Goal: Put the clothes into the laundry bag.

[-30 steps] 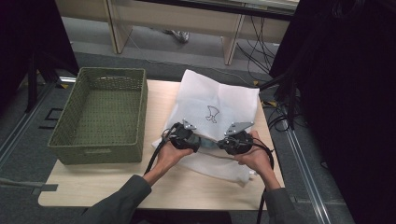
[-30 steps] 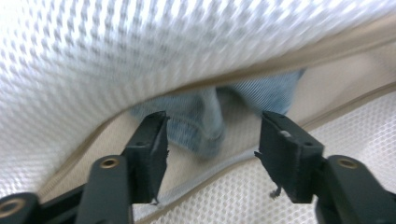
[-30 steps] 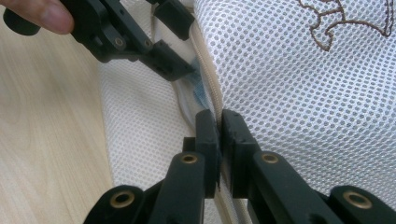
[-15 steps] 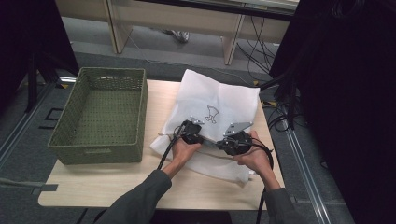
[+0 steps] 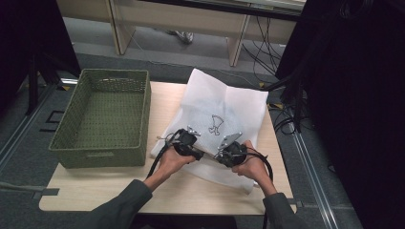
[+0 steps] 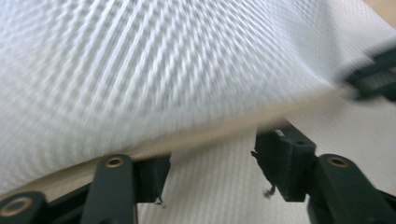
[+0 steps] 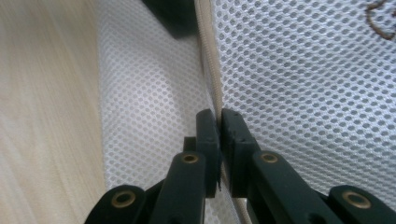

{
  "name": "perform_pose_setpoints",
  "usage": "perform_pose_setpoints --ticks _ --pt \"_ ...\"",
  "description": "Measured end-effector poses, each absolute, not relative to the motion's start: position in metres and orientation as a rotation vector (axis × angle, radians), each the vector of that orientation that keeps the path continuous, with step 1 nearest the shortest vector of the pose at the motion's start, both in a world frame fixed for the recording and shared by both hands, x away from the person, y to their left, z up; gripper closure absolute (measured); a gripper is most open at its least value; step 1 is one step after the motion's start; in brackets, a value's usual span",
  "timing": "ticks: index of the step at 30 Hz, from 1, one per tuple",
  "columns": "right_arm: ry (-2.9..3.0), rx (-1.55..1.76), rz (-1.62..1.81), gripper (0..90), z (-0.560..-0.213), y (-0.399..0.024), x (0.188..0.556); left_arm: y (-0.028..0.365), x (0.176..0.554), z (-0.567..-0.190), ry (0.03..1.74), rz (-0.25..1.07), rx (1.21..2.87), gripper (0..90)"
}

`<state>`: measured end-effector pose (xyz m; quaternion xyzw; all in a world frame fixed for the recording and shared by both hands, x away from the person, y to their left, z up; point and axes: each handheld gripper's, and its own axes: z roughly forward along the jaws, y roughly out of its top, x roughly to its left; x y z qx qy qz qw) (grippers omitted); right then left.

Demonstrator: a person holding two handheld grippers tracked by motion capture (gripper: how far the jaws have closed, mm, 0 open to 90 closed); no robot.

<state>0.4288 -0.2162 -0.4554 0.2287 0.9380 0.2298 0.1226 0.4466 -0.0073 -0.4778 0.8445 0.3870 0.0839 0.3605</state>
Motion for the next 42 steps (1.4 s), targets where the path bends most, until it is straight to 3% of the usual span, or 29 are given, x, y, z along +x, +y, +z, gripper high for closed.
perform_pose_setpoints --ticks 15,25,36,41,42 --pt "2.757 0.718 0.515 87.2 -0.475 -0.23 0.434 0.032 0.413 -0.461 0.883 0.264 2.192 47.7" --pt "2.695 0.803 0.503 86.0 -0.472 -0.258 0.438 0.035 0.388 -0.457 0.805 0.224 2.243 40.2" --pt "2.607 0.676 0.579 78.5 -0.454 -0.247 0.419 0.048 0.377 -0.46 0.783 0.219 2.268 34.3" --pt "2.587 0.582 0.586 81.5 -0.45 -0.24 0.418 0.051 0.378 -0.46 0.779 0.209 2.274 34.1" --pt "2.589 0.612 0.55 87.2 -0.452 -0.238 0.417 0.051 0.378 -0.46 0.782 0.206 2.268 34.1"
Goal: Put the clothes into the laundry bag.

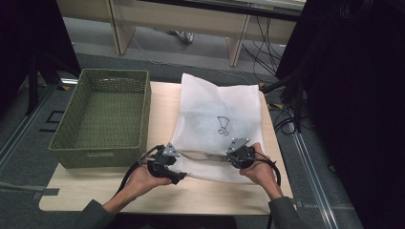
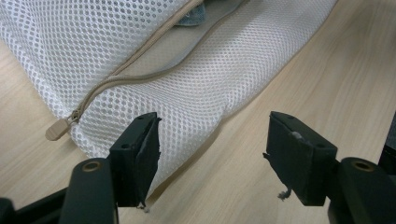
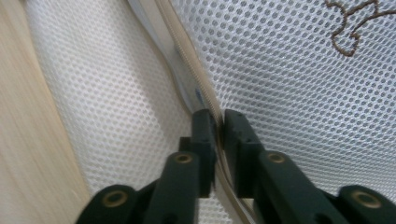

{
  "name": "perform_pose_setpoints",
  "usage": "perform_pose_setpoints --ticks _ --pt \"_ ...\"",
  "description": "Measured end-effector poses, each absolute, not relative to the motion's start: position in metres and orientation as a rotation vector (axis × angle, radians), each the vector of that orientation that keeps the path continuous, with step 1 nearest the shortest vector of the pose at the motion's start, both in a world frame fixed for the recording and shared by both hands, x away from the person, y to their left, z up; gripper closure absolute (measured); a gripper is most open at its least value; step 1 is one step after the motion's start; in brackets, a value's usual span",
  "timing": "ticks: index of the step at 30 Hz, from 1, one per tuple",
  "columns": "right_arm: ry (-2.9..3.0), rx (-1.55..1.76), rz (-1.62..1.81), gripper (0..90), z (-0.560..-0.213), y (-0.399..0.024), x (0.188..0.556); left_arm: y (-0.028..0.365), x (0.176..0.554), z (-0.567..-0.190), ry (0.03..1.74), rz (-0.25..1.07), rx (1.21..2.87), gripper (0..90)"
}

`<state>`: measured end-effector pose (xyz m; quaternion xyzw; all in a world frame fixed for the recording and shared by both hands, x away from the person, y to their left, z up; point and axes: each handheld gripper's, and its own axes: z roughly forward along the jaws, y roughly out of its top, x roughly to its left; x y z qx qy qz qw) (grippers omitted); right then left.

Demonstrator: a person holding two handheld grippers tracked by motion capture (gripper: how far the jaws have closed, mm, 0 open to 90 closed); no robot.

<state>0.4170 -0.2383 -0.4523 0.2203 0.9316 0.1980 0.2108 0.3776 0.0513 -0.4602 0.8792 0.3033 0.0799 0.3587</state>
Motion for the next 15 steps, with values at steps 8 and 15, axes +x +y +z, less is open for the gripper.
perform_pose_setpoints --ticks 8,15 --pt "2.651 0.587 0.482 89.6 -0.459 -0.236 0.418 0.054 0.376 -0.463 0.794 0.19 2.27 34.2" --pt "2.688 0.621 0.384 90.0 -0.473 -0.244 0.421 0.059 0.373 -0.462 0.793 0.197 2.259 34.1"
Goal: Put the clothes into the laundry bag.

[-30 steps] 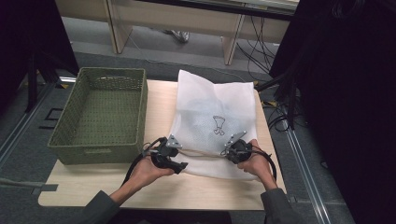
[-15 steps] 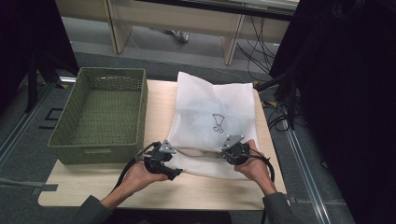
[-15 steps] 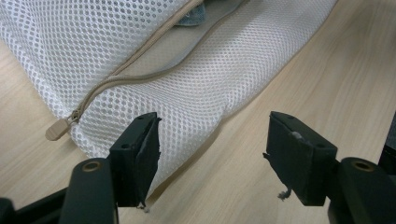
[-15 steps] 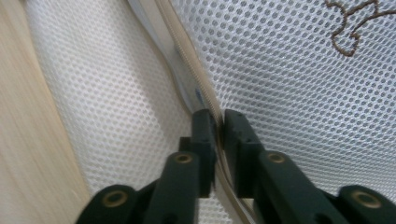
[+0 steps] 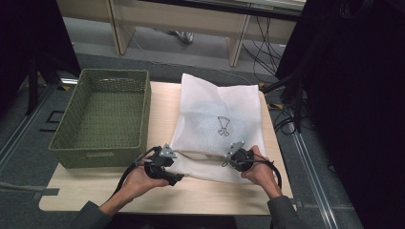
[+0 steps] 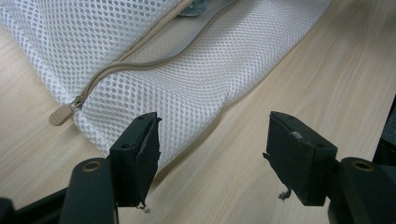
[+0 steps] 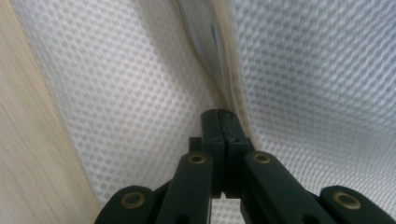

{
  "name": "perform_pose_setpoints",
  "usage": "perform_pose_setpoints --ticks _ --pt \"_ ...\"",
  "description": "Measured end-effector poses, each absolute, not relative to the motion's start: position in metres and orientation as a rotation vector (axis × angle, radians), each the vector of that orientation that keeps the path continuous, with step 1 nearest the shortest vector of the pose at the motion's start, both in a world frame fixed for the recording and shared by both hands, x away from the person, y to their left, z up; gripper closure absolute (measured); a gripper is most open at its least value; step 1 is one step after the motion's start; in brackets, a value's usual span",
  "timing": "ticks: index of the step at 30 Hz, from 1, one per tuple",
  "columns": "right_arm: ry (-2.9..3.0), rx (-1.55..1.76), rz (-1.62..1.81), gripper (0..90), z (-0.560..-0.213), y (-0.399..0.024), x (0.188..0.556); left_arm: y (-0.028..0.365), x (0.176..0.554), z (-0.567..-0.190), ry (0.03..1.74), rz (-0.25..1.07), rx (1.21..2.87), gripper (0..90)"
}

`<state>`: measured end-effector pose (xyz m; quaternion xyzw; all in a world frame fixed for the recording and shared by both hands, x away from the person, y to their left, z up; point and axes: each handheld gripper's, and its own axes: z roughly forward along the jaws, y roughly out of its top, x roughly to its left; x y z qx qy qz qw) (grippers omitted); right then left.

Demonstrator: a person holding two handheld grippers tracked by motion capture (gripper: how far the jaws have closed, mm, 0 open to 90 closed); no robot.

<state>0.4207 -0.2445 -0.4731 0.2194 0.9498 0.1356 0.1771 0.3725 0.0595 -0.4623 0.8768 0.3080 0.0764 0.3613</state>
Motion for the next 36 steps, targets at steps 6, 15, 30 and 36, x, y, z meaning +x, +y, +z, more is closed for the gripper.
perform_pose_setpoints --ticks 6,15,30,36 --pt "2.651 0.698 0.519 88.6 -0.459 -0.257 0.419 0.067 0.367 -0.461 0.802 0.203 2.257 32.4" --pt "2.634 0.752 0.637 79.4 -0.45 -0.267 0.41 0.078 0.356 -0.457 0.815 0.225 2.233 30.9" --pt "2.503 0.897 0.931 44.9 -0.44 -0.283 0.403 0.1 0.345 -0.453 0.819 0.284 2.161 22.1" --pt "2.422 1.055 1.016 38.4 -0.435 -0.286 0.395 0.109 0.343 -0.452 0.829 0.294 2.108 17.5"
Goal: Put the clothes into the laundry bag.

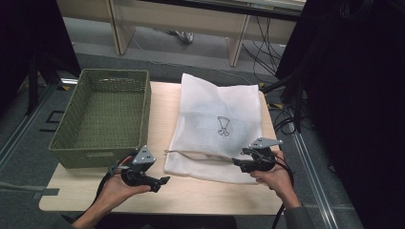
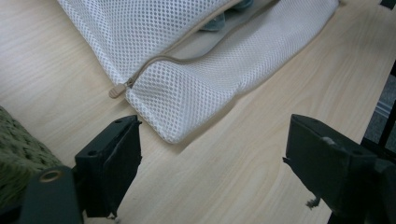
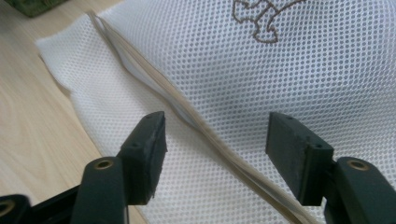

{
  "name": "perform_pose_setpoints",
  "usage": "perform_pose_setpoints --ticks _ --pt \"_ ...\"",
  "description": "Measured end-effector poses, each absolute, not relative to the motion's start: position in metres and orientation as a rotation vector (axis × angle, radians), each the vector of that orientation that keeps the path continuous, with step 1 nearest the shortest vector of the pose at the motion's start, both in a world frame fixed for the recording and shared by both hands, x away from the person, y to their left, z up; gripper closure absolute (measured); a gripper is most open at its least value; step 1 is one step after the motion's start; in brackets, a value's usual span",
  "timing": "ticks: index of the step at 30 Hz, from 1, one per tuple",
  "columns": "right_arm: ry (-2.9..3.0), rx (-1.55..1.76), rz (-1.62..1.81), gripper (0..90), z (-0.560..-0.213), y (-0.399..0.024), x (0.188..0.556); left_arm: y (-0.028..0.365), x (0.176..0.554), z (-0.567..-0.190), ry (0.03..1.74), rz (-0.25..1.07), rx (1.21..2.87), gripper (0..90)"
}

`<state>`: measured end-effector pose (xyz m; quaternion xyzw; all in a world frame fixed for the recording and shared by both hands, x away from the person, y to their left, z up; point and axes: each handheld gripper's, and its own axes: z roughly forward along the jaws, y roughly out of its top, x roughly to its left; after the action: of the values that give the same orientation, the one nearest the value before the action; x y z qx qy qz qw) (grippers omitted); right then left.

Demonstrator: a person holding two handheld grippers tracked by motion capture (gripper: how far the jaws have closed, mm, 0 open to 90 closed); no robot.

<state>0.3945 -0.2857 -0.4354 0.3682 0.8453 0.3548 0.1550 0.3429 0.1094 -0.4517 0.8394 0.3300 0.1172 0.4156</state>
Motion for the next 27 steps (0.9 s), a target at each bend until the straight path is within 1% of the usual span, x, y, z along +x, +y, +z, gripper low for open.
perform_pose_setpoints --ticks 2,3,6,7,8,10,18,22,27 --pt "2.406 1.048 1.045 37.1 -0.435 -0.286 0.393 0.114 0.343 -0.452 0.826 0.297 2.098 16.0" --pt "2.404 1.085 1.052 36.1 -0.435 -0.285 0.391 0.116 0.343 -0.453 0.818 0.29 2.094 16.0" --pt "2.412 1.044 1.053 34.9 -0.436 -0.285 0.388 0.121 0.342 -0.455 0.818 0.283 2.093 16.4" --pt "2.412 1.076 1.058 34.5 -0.436 -0.284 0.385 0.122 0.342 -0.455 0.82 0.296 2.092 15.8" --pt "2.413 1.031 1.053 34.1 -0.437 -0.285 0.386 0.125 0.342 -0.454 0.793 0.301 2.102 15.9" --pt "2.409 1.024 1.052 33.6 -0.439 -0.284 0.383 0.126 0.339 -0.455 0.818 0.292 2.077 15.8" --pt "2.422 1.079 1.057 31.9 -0.444 -0.28 0.368 0.142 0.333 -0.456 0.803 0.327 2.096 15.9" --pt "2.425 1.066 1.078 30.6 -0.446 -0.28 0.359 0.152 0.324 -0.455 0.834 0.335 2.082 16.0" --pt "2.427 1.052 1.067 29.9 -0.449 -0.28 0.347 0.153 0.313 -0.456 0.828 0.337 2.095 16.0"
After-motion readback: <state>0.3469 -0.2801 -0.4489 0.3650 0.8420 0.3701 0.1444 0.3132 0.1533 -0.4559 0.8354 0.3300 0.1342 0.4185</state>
